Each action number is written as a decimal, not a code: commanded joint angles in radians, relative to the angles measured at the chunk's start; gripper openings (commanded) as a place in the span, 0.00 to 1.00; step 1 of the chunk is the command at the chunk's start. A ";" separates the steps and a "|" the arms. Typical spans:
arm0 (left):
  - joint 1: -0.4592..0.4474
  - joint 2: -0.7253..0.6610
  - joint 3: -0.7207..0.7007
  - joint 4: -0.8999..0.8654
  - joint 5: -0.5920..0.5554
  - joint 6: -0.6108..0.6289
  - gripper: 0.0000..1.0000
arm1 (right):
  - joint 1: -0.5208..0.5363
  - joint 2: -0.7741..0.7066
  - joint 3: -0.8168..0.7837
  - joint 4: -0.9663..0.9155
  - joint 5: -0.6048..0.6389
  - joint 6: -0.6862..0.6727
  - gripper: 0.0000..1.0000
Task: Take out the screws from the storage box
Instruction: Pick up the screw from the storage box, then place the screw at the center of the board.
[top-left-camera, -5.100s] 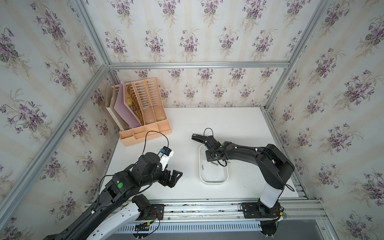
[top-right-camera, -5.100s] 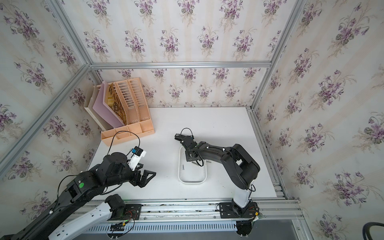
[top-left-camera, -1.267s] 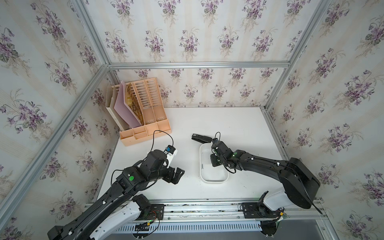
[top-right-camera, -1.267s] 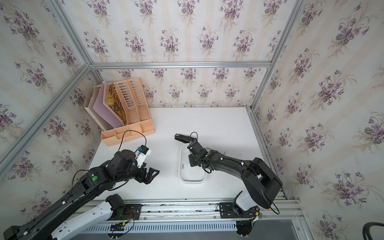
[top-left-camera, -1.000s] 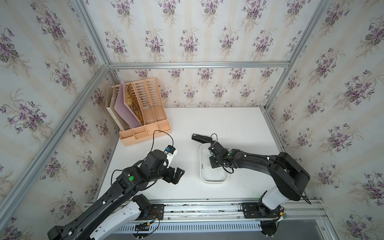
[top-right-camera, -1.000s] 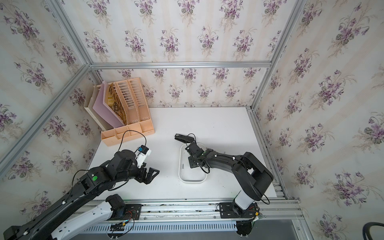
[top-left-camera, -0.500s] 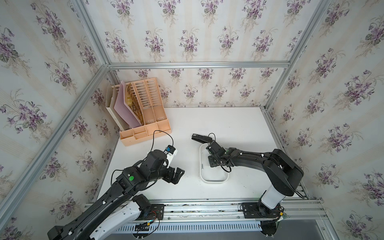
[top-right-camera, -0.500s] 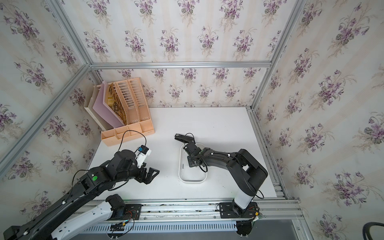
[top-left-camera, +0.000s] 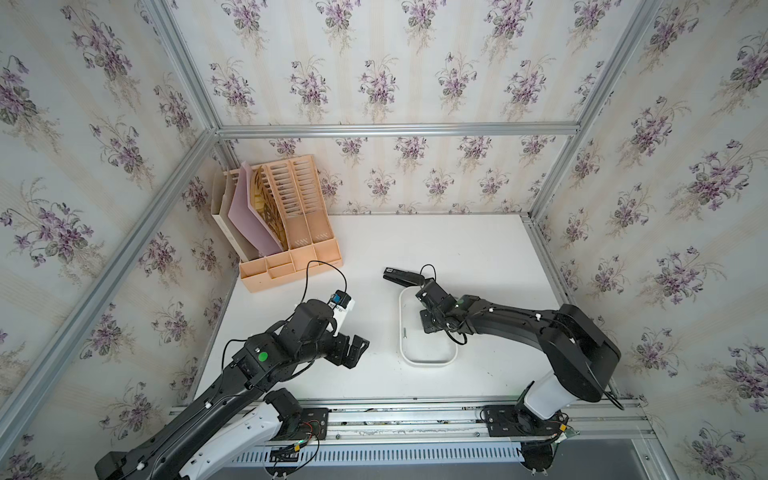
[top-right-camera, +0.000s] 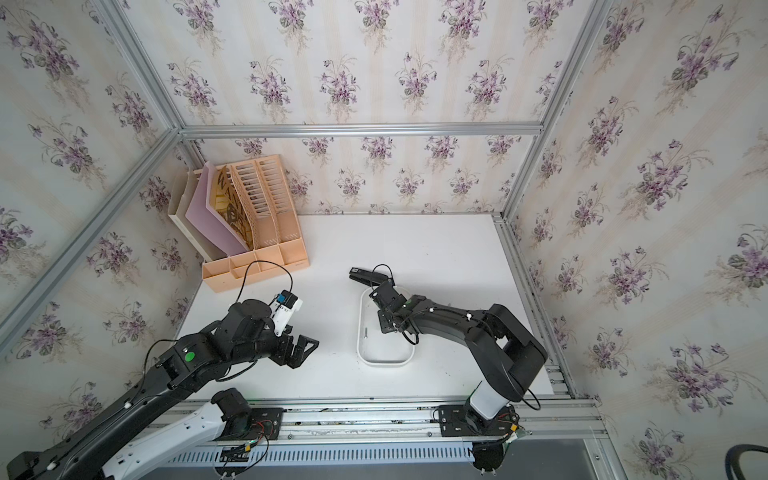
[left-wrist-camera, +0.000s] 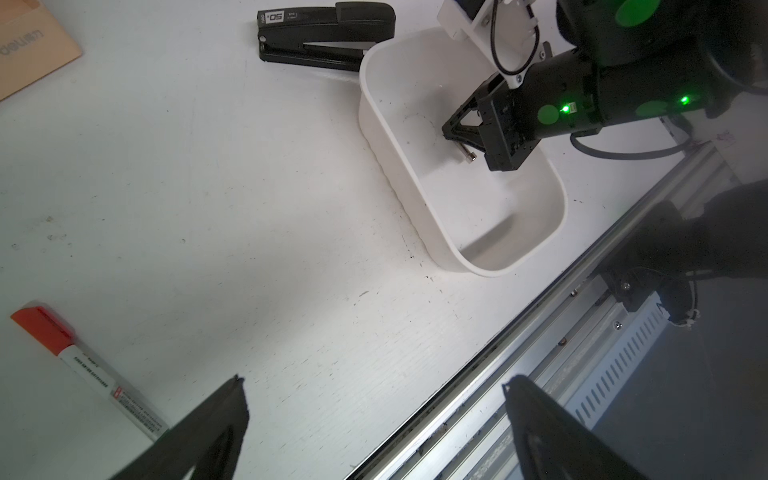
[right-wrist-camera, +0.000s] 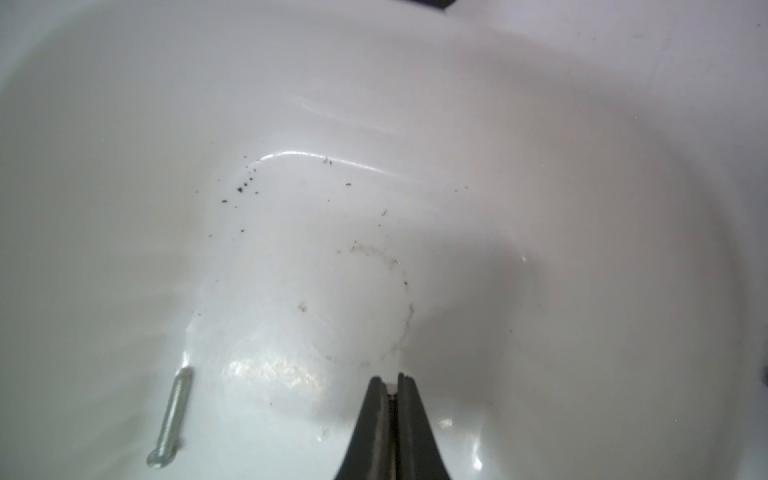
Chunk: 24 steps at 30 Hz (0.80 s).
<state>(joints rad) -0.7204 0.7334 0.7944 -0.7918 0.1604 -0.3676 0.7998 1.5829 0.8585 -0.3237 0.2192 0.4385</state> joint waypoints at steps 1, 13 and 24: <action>0.001 0.000 0.006 -0.006 -0.008 -0.006 0.99 | -0.006 -0.059 -0.021 0.023 -0.028 -0.004 0.00; 0.001 0.004 0.006 -0.009 -0.010 -0.007 0.99 | -0.128 -0.399 -0.161 0.076 -0.034 0.034 0.00; 0.001 0.004 0.006 -0.009 -0.012 -0.010 0.99 | -0.500 -0.338 -0.223 0.020 -0.120 0.106 0.00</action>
<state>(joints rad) -0.7204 0.7383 0.7944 -0.7929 0.1596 -0.3706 0.3367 1.2129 0.6361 -0.2756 0.1173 0.5209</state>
